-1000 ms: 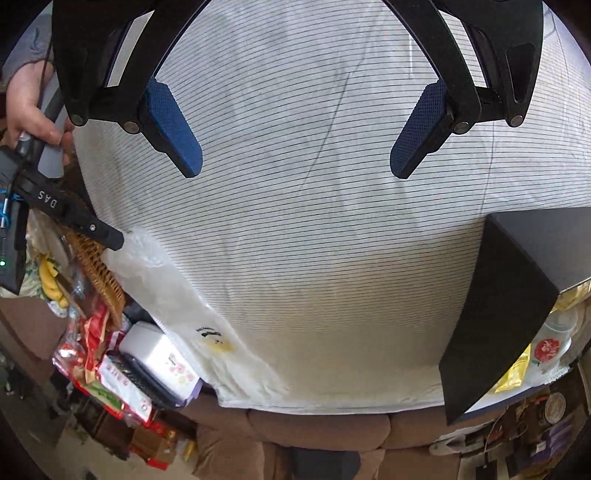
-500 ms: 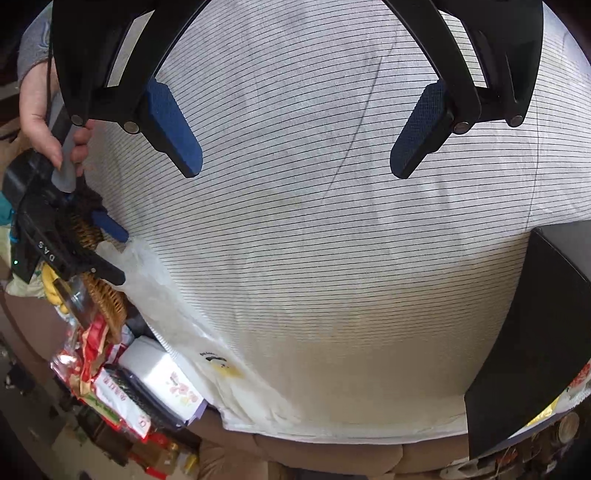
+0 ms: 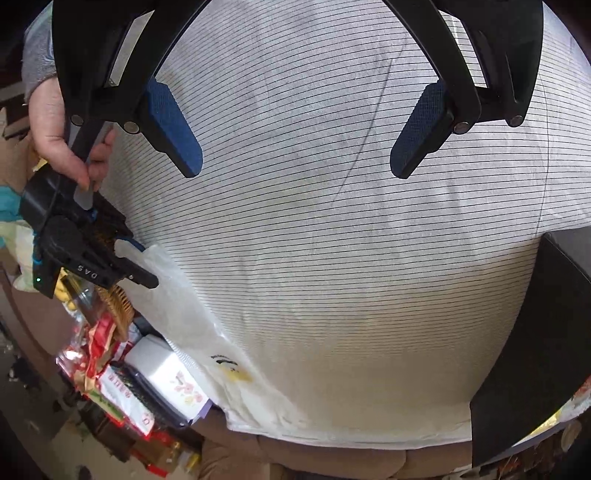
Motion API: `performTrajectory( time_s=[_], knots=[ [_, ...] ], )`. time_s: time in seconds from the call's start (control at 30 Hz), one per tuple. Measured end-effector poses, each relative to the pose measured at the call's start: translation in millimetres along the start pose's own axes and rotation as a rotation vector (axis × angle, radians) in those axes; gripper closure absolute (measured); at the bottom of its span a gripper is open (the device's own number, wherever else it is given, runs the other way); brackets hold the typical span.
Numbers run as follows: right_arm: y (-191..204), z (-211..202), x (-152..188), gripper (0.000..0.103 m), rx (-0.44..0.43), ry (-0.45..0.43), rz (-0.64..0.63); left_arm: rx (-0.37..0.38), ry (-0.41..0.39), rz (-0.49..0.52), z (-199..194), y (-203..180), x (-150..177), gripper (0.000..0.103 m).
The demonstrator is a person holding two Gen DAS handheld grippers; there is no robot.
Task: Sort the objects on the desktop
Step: 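Grasp the white dog-print bag with the right tool and lift it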
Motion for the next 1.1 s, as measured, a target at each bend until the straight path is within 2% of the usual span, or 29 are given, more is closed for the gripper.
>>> performTrajectory(
  time_s=[0.1,0.17,0.27,0.37,0.47,0.63,0.7,0.83,0.87,0.9,0.93,0.97,1.0,1.1],
  knots=[
    [19,-19,2,0.075,-0.054,-0.012,-0.091,0.032,-0.004,0.002,-15,3,2,0.001],
    [36,-38,4,0.077,-0.106,-0.006,-0.158,0.101,0.004,-0.037,-25,8,6,0.001],
    [51,-76,15,0.078,-0.193,0.022,-0.211,0.275,0.030,-0.179,-38,19,18,0.000],
    [54,-122,42,0.079,-0.273,0.085,-0.246,0.466,0.073,-0.319,-38,23,36,0.000],
    [57,-164,71,0.079,-0.303,0.134,-0.283,0.661,0.110,-0.434,-24,14,54,0.000],
    [41,-222,110,0.079,-0.304,0.199,-0.266,0.813,0.226,-0.603,18,-10,92,0.000],
    [39,-239,122,0.079,-0.306,0.221,-0.265,0.852,0.220,-0.602,21,-26,101,0.000],
    [44,-271,140,0.079,-0.313,0.253,-0.286,0.920,0.283,-0.596,25,-62,105,0.002],
    [46,-281,142,0.079,-0.316,0.252,-0.295,0.939,0.269,-0.570,19,-69,103,0.006],
    [48,-292,144,0.079,-0.314,0.246,-0.313,0.952,0.242,-0.536,11,-76,99,0.028],
    [51,-302,143,0.079,-0.305,0.232,-0.338,0.955,0.224,-0.497,2,-80,93,0.044],
    [53,-311,141,0.079,-0.296,0.222,-0.363,0.953,0.215,-0.459,-7,-83,87,0.073],
    [56,-318,139,0.079,-0.290,0.214,-0.387,0.943,0.202,-0.426,-17,-85,81,0.095],
    [69,-334,136,0.079,-0.282,0.193,-0.465,0.953,0.156,-0.389,-45,-82,64,0.097]
  ],
)
Point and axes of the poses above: each gripper's, at about its wrist camera, not at the fingertips, and z roughly the way its jaws point, y to its left, x to its underside, the point moved 3 cm from there along z, roughly the way its jaws point, and after that the axes turned 5 degrees about -z, right-handed, at the moved point
